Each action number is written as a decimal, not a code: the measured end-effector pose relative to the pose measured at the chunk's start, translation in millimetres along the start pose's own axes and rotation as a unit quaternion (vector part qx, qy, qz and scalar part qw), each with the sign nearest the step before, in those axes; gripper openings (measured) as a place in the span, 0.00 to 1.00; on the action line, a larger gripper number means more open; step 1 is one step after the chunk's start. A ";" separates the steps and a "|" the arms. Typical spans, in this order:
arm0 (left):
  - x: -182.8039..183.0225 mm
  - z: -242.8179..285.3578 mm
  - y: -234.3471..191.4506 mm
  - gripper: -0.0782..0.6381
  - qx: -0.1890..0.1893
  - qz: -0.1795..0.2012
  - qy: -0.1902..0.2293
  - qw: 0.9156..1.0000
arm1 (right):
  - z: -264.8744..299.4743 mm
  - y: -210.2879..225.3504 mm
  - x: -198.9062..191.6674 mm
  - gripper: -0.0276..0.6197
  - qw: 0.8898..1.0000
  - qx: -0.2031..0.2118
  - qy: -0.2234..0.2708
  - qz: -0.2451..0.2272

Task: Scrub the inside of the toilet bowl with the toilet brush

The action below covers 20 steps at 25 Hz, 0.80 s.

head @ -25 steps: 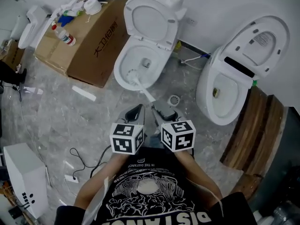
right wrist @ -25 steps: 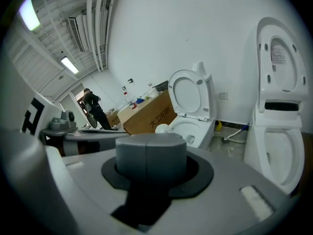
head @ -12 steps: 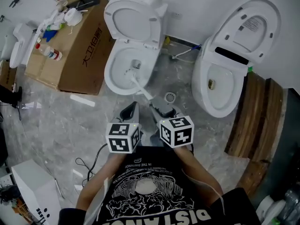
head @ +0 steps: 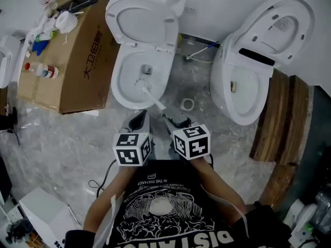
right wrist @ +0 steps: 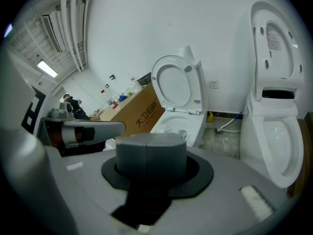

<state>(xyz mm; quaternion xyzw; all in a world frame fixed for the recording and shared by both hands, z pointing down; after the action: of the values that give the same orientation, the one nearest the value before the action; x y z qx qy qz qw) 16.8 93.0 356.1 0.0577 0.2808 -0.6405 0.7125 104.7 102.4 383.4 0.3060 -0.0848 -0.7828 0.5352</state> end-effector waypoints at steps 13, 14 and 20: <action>22.7 43.8 -91.7 0.10 -0.043 0.028 -0.065 0.997 | 102.8 -18.4 21.9 0.28 0.997 -0.026 -0.068 0.031; 22.3 46.3 -98.6 0.10 -0.048 0.034 -0.071 0.996 | 110.6 -20.3 22.3 0.28 0.996 -0.029 -0.071 0.035; 21.7 64.6 -141.2 0.10 -0.070 0.041 -0.108 0.991 | 155.3 -24.6 17.9 0.28 0.992 -0.047 -0.089 0.079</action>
<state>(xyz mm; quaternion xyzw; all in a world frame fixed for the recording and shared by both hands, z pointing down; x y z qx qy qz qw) -95.1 21.0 439.0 -0.0500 0.2433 -0.5918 0.7668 -7.4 66.4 489.1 0.2020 -0.1194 -0.7653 0.5994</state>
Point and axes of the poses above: the fingertips, and each gripper's own axes: z forward along the fingers, y to its right, x out of its top, the point moved 1 cm from there along -z, backward along the fingers, and after that the axes turned 13 degrees about -y, right-handed, at the moved point
